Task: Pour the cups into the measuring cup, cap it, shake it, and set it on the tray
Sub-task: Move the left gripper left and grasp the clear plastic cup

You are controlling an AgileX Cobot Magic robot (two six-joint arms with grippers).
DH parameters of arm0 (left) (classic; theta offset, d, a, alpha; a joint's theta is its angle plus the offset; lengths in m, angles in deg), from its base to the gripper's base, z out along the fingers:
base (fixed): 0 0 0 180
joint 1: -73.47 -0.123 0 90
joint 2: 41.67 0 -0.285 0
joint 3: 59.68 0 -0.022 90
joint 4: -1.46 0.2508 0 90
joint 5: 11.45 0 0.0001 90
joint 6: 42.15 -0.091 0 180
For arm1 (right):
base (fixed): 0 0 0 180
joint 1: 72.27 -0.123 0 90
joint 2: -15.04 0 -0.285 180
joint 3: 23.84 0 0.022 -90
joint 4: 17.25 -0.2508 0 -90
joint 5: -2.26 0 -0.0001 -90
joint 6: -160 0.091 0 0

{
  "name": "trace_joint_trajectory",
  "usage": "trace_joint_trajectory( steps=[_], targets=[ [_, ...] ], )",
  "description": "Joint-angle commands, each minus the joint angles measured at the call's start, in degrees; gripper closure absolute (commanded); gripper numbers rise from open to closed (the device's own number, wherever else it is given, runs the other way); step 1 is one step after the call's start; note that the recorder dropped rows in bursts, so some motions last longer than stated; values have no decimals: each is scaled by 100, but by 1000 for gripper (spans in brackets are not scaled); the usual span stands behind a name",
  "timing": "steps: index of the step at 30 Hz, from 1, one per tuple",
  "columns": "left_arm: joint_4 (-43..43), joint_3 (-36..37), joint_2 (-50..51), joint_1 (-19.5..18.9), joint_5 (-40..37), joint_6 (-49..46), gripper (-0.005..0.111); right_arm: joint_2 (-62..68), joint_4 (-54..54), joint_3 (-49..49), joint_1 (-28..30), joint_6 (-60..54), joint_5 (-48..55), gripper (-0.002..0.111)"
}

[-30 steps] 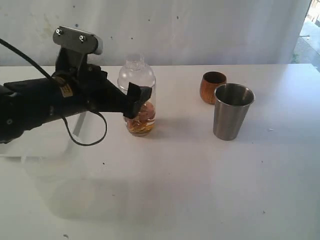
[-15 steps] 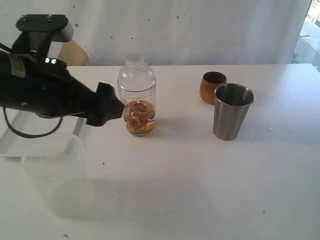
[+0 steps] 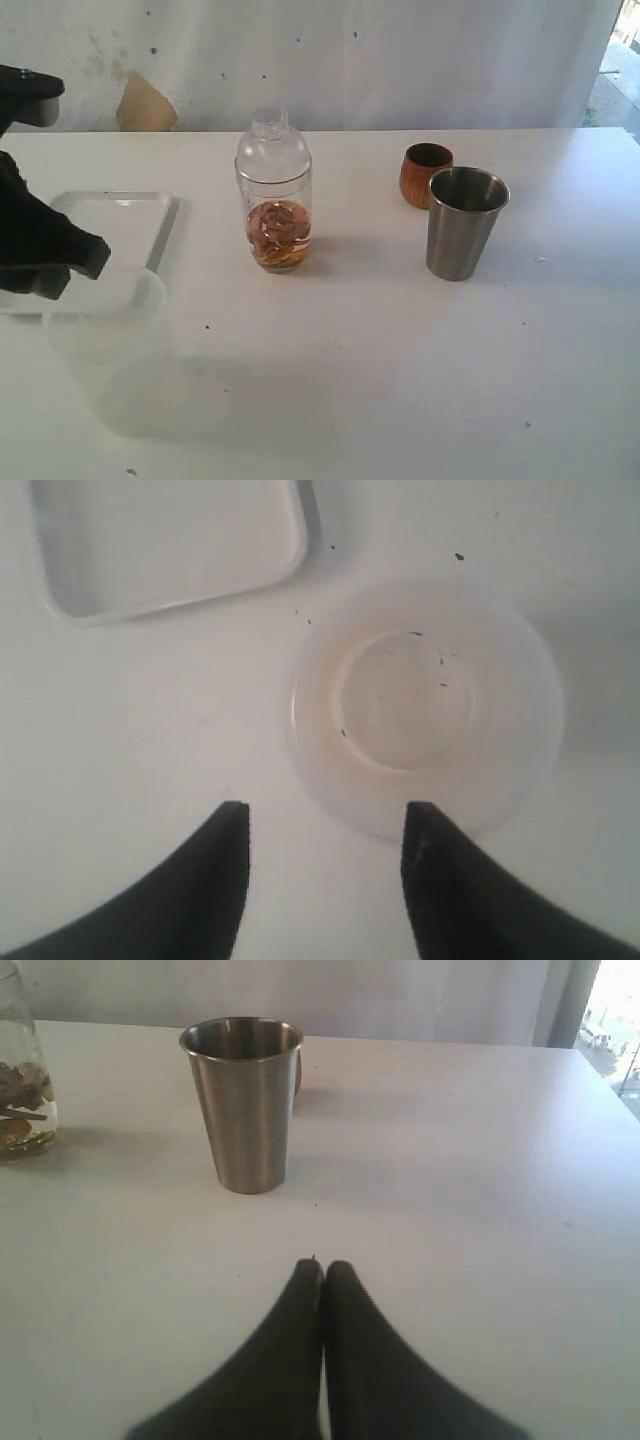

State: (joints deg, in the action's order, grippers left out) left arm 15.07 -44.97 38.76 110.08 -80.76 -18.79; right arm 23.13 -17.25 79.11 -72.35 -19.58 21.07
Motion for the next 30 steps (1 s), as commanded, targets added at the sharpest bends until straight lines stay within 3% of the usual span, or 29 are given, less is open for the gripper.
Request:
trace_joint_trajectory(
  steps=[1,6,11,18,27,30],
  targets=[
    [-76,177,120,-4,-65,37,59,-30,0,-17,29,-41,-38,108],
    [126,254,371,-4,-62,60,44,-30,0,-17,29,-41,-38,108],
    [157,254,498,-4,365,270,42,-30,0,-17,29,-41,-38,108],
    [313,254,921,-4,483,737,47,-30,0,-17,29,-41,-38,108],
    [-109,279,1297,-463,651,659,47,-30,0,-17,29,-41,-38,108],
    [-658,392,1325,-463,1042,202,63,-30,0,-17,29,-41,-38,108]
  ],
)
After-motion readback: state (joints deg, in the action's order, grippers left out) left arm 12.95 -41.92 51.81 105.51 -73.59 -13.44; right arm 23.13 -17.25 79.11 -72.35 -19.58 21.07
